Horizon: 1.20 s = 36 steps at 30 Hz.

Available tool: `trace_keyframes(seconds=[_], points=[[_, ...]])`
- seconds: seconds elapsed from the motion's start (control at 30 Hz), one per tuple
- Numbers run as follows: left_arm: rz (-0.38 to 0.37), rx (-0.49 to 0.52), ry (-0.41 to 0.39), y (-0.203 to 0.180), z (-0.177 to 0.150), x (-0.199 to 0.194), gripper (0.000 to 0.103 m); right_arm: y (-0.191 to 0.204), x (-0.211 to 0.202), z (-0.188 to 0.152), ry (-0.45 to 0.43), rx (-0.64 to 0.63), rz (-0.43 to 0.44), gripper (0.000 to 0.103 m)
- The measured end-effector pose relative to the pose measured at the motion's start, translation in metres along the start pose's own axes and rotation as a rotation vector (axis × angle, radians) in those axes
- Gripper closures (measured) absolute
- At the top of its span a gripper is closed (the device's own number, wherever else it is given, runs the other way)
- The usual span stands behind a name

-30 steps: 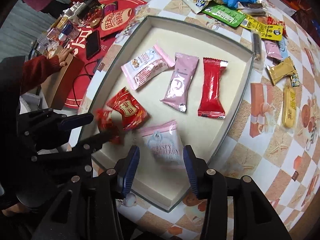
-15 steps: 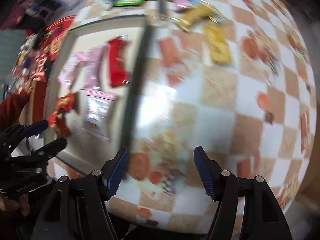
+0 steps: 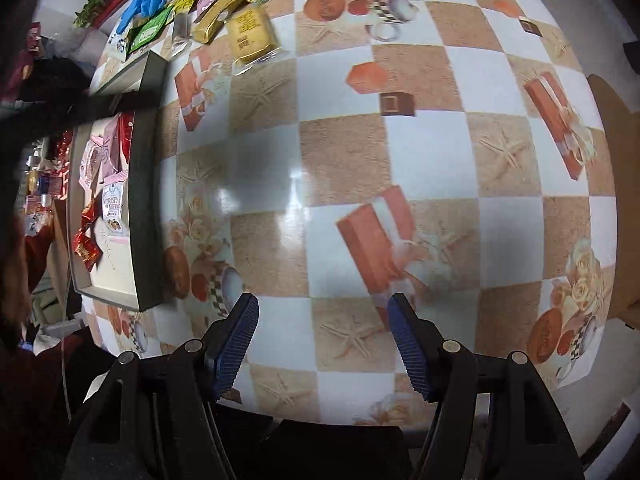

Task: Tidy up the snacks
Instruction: 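Move both open tools back over the snack pile, then grasp a gold bar with the left tool while the right grasps a yellow Wangwang cracker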

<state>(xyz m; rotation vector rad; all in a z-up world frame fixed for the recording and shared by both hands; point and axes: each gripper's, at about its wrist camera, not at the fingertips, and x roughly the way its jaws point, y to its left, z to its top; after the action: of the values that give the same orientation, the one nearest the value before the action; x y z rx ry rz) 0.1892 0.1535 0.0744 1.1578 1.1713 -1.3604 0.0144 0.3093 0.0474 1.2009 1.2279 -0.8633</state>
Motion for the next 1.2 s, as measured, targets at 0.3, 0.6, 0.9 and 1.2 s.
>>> trace_keyframes(seconds=[0.3,0.6,0.9,1.2], points=[[0.050,-0.172,-0.028,0.030,0.084,0.046,0.028,-0.045,-0.007,-0.022,0.004,-0.049,-0.004,0.035],[0.062,-0.091,-0.056,0.016,0.105,0.073,0.079,-0.083,-0.002,-0.032,0.029,-0.004,0.000,0.035],[-0.056,-0.220,-0.005,0.013,0.022,0.071,0.079,-0.065,-0.005,0.012,-0.011,-0.070,0.005,0.035],[-0.052,-0.206,0.066,-0.003,-0.065,0.069,0.079,-0.007,0.007,0.106,-0.101,-0.065,0.020,0.035]])
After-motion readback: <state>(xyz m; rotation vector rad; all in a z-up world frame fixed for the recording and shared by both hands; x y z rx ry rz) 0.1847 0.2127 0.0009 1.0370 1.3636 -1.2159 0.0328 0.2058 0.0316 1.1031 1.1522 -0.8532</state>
